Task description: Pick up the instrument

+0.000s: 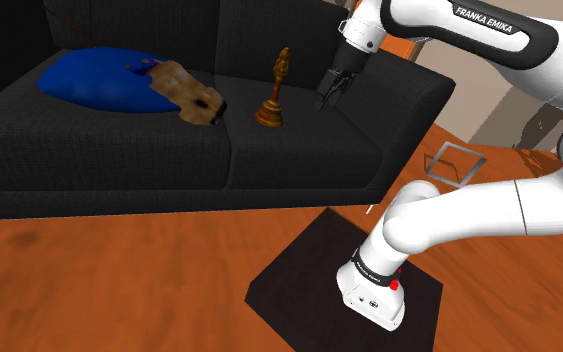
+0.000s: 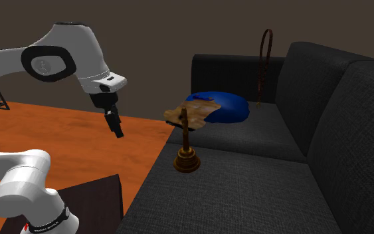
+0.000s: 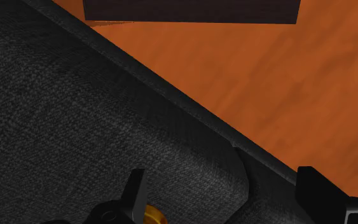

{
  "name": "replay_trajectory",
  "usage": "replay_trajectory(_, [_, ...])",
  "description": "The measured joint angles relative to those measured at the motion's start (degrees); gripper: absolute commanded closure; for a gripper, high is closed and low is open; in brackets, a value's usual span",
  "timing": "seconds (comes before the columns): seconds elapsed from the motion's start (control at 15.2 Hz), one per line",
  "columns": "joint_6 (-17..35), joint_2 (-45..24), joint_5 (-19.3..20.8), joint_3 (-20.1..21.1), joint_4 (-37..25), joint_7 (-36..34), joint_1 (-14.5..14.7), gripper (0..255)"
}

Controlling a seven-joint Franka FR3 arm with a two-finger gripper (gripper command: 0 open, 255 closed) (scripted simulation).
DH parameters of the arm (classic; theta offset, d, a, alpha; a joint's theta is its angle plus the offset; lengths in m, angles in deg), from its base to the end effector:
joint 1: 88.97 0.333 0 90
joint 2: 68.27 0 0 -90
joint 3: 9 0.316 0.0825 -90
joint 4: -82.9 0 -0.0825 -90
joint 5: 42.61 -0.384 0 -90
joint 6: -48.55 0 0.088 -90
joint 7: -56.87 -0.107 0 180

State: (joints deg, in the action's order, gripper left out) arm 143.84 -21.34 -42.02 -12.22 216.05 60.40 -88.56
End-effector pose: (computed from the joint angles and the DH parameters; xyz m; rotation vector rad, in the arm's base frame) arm 0.3067 -0.0226 0.6244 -3.1082 -0.0424 -0.2473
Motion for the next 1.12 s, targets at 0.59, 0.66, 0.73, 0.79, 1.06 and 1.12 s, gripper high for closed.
replay_trajectory(0.59, [-2.8, -15.2, 4.6, -5.8, -16.3, 15.8, 3.0, 0])
replay_trajectory(0.66, [-3.4, -17.7, 4.8, -6.2, -19.1, 17.8, 3.6, 0])
replay_trajectory(0.73, [-3.9, -20.6, 5.1, -6.9, -22.3, 20.1, 4.0, 0])
replay_trajectory(0.79, [-4.3, -22.7, 5.5, -7.5, -24.6, 22.4, 4.4, 0])
replay_trajectory(1.06, [-7.0, -32.2, 6.0, -9.5, -36.4, 31.5, 5.7, 0])
replay_trajectory(1.12, [-7.7, -34.7, 6.0, -10.0, -39.4, 33.9, 5.8, 0])
